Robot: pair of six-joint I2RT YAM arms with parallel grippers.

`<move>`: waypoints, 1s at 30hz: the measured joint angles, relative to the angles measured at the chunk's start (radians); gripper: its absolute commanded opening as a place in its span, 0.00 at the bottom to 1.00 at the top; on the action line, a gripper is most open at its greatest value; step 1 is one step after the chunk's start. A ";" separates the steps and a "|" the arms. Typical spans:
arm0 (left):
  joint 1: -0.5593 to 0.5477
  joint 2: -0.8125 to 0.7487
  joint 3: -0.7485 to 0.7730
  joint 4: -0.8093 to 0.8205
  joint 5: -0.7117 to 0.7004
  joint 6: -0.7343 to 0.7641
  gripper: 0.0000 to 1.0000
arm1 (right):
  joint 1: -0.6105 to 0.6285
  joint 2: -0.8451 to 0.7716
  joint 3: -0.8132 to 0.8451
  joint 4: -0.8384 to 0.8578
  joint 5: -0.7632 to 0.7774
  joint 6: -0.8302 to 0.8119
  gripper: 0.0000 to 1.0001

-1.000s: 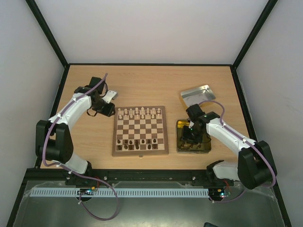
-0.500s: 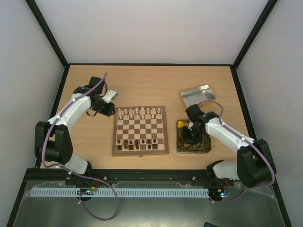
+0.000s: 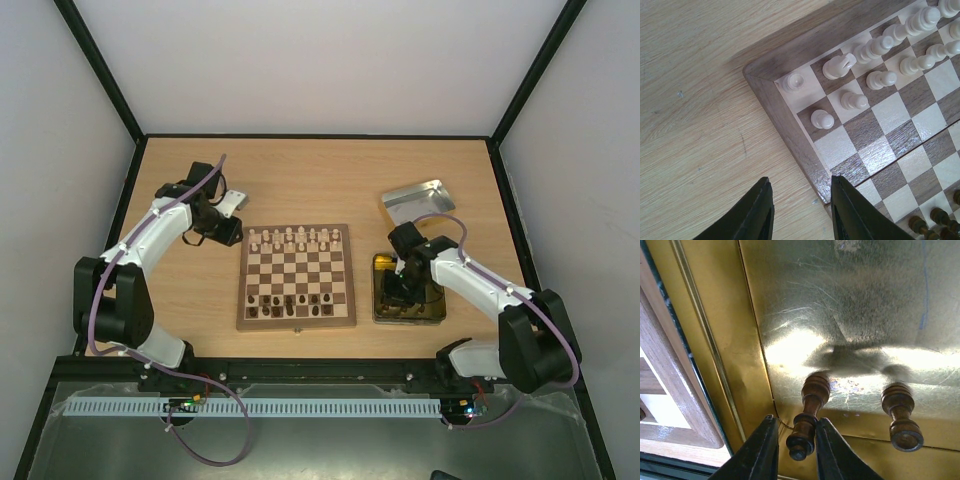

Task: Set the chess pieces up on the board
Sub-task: Pick up the chess piece from the storage box.

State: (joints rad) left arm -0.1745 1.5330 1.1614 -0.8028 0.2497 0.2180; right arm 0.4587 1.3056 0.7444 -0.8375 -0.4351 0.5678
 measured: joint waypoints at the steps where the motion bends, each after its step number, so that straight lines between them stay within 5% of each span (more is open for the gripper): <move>1: 0.000 0.000 0.000 0.000 0.000 0.000 0.33 | 0.000 0.000 0.000 0.000 0.002 0.000 0.17; 7: 0.000 0.000 0.000 0.000 -0.007 0.002 0.33 | 0.000 0.005 0.002 -0.011 0.020 -0.004 0.09; 30: 0.000 -0.042 -0.003 0.002 -0.007 0.002 0.33 | 0.000 0.027 0.137 -0.093 0.172 0.016 0.02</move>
State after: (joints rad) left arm -0.1745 1.4914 1.1587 -0.8013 0.2424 0.2203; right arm 0.4587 1.3327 0.8810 -0.9302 -0.2630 0.5838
